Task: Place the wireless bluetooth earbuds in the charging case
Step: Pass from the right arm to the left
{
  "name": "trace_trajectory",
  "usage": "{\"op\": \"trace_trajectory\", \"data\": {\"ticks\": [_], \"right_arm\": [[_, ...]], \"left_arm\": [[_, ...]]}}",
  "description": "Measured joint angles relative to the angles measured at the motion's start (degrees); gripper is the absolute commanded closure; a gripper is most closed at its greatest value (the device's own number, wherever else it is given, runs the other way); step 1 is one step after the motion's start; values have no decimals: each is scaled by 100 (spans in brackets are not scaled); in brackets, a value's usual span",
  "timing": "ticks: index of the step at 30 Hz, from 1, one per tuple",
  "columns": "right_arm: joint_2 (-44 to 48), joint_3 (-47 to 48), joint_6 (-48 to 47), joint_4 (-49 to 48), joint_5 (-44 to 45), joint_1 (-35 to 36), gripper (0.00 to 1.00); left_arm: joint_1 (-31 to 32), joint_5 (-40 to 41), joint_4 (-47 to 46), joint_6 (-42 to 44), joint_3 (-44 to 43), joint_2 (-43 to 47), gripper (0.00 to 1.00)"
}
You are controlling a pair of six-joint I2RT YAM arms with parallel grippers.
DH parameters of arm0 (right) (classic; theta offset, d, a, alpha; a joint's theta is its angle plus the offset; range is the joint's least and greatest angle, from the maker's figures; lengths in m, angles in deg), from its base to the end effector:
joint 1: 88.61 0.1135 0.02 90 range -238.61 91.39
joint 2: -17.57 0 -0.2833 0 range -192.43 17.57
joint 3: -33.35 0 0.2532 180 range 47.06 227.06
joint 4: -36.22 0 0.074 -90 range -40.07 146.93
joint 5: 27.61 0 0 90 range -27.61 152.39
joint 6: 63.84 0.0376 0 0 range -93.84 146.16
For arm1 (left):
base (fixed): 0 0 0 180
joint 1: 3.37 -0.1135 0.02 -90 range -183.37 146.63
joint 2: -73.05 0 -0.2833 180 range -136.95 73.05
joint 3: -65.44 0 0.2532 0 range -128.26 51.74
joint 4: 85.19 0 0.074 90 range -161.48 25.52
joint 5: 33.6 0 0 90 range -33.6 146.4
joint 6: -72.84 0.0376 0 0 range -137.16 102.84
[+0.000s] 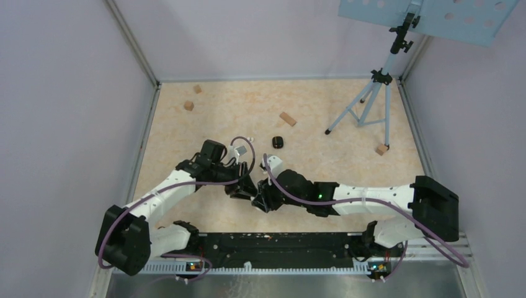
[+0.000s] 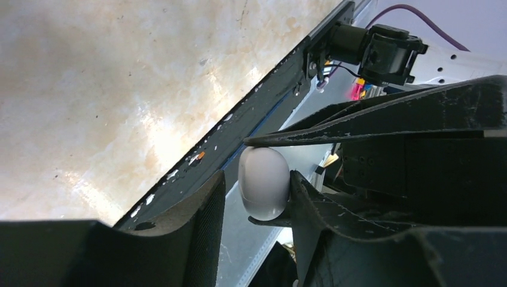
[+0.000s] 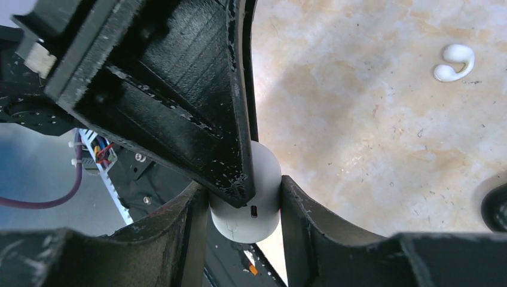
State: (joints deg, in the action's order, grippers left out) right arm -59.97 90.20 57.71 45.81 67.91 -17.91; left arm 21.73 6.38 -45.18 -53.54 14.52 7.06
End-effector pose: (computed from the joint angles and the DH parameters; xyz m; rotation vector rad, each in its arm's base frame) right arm 0.0999 0.2744 0.2445 -0.6951 2.1405 0.9374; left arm 0.1738 -0.1132 0.2260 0.1274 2.6948 -1.4994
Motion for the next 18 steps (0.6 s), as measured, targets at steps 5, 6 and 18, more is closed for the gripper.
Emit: {"op": "trace_trajectory", "data": {"ticks": [5,6,18], "right_arm": [[-57,17,0,-4,-72,-2,76],[-66,17,0,-7,-76,-2,75],[7,50,63,133,195,-7,23]], "left_arm": [[0,72,151,151,-37,-55,80],[4,74,160,190,-48,-55,89],[-11,592,466,133,-352,-129,100]]}}
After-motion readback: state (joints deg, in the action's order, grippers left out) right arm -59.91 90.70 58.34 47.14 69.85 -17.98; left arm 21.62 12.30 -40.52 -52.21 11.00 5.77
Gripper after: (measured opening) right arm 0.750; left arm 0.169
